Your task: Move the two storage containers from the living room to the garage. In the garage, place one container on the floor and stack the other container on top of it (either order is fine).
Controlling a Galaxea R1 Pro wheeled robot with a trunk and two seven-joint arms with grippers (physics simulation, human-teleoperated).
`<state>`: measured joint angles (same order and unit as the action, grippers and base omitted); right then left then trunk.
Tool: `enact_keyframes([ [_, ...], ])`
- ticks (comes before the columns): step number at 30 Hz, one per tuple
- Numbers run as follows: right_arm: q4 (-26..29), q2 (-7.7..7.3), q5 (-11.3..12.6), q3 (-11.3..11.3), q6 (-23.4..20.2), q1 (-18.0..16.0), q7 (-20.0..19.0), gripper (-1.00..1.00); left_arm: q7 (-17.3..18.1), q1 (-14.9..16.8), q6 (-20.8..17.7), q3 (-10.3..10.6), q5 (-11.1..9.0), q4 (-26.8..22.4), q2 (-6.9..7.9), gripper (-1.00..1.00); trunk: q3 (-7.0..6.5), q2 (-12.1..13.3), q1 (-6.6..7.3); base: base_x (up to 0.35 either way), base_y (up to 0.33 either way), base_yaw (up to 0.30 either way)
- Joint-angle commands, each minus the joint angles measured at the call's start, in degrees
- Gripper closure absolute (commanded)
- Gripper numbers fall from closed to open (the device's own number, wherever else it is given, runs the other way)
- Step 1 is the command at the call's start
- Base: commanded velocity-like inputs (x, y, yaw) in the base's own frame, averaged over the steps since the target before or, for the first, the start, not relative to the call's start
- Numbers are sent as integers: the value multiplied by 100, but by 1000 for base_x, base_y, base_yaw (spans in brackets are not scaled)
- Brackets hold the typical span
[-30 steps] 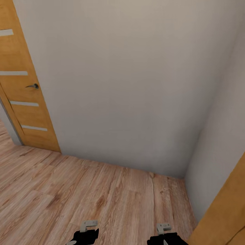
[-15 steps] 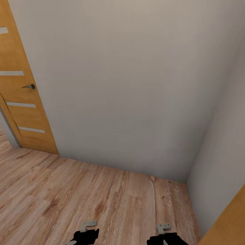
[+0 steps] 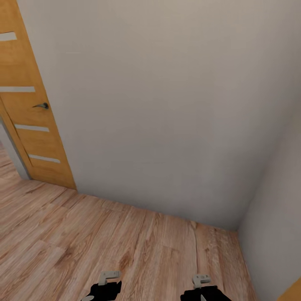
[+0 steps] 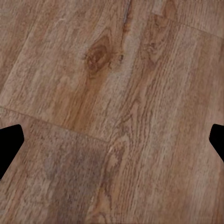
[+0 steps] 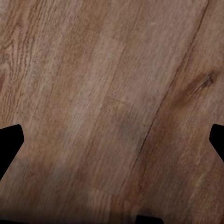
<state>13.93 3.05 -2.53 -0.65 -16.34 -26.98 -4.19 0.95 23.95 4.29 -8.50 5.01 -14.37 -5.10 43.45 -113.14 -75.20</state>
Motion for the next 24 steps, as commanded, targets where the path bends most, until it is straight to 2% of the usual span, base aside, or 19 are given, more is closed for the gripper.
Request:
enact_keyframes([
  [1, 15, 0, -28, -6, -36, 0, -18, -100, 10, 4, 20, -47, 53, 4, -6, -100, 6, -2, 0, 86, 0, 33],
  [9, 16, -2, -28, -6, -36, 0, -20, -100, 10, 4, 20, -47, 53, 4, -2, -100, 10, -2, 0, 90, 0, 26],
  [17, 16, 1, -28, -6, -36, 1, -18, -100, 10, 4, 20, -47, 53, 4, -3, -100, 36, -2, 0, 124, 0, 149],
  [24, 18, -3, -28, -6, -36, 0, -20, -100, 10, 4, 20, -47, 53, 4, -3, -100, 45, -2, 0, 118, 0, 54],
])
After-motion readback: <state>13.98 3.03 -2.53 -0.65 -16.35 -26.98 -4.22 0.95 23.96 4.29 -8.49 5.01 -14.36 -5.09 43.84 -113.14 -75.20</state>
